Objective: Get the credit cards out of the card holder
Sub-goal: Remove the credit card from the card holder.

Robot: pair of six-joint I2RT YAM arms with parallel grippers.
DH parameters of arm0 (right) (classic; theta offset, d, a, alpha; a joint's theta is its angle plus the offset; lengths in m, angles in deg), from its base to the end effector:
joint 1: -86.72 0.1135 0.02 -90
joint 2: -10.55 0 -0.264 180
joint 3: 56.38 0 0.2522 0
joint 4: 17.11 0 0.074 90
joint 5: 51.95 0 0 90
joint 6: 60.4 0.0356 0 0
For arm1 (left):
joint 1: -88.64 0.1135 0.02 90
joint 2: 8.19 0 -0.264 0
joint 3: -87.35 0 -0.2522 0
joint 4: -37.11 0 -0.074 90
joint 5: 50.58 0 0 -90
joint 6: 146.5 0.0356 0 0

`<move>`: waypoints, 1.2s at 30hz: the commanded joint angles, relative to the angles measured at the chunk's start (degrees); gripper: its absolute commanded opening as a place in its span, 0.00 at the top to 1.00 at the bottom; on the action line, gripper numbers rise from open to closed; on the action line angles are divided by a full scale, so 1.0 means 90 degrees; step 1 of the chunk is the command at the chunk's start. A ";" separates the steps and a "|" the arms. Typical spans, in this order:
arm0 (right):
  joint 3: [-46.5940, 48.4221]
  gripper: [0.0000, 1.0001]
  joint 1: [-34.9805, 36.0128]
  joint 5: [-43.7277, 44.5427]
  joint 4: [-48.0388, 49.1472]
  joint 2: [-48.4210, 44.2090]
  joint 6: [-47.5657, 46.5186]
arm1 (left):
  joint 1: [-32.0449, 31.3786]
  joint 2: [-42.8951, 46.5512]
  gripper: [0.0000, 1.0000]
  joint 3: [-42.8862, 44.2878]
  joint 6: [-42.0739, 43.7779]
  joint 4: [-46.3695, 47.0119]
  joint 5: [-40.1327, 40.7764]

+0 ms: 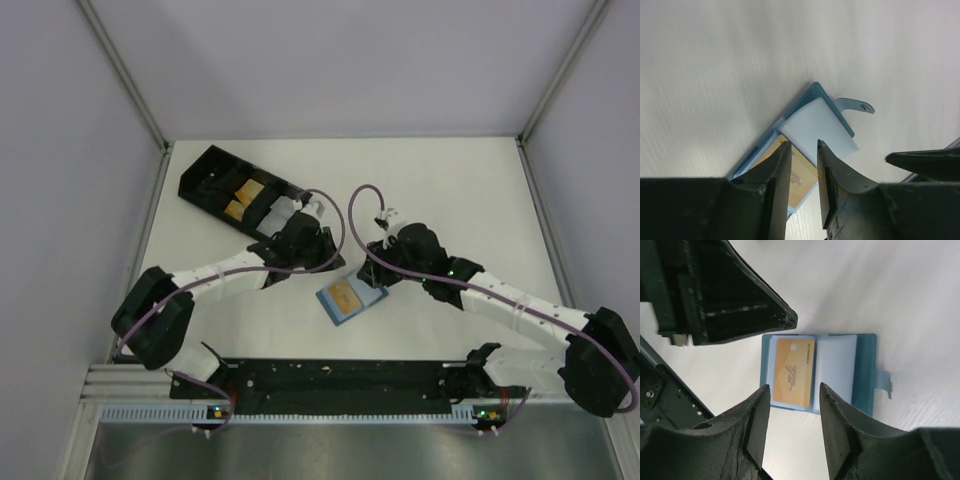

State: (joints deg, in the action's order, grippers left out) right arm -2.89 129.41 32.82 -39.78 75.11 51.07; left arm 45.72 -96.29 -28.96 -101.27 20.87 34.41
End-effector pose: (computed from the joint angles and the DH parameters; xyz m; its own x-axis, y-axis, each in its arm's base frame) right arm 0.1780 0.1686 0.2427 -0.6475 -0.1014 -0.7553 -0.5308 0.7712 0.3515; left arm 0.2351 -0.2229 0.2018 -0.8506 -0.1671 -0.4986 0.1801 0.7983 -0.5747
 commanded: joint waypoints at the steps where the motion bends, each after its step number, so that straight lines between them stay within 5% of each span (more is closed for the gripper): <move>1: 0.0098 0.58 -0.0222 -0.1360 0.0852 0.0570 0.0250 | 0.0081 0.0744 0.68 -0.0429 0.0219 0.0002 0.0070; 14: -0.0205 0.67 -0.0613 -0.1665 0.2006 0.2260 0.0915 | 0.0071 0.0521 0.74 -0.1427 -0.0152 0.0490 -0.0380; 24: -0.0507 0.71 -0.0662 -0.2260 0.2600 0.2895 0.1227 | 0.0071 0.0023 0.88 -0.1602 -0.0328 0.0500 -0.0371; 36: -0.1093 0.93 -0.1072 -0.3285 0.3986 0.3013 0.1891 | 0.0071 -0.0153 0.96 -0.1710 -0.0484 0.0442 -0.0253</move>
State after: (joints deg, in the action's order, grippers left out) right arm -11.31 121.22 9.15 -12.72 101.49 64.91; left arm 46.60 -95.46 -42.99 -105.49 26.18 31.10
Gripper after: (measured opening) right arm 0.120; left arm 0.050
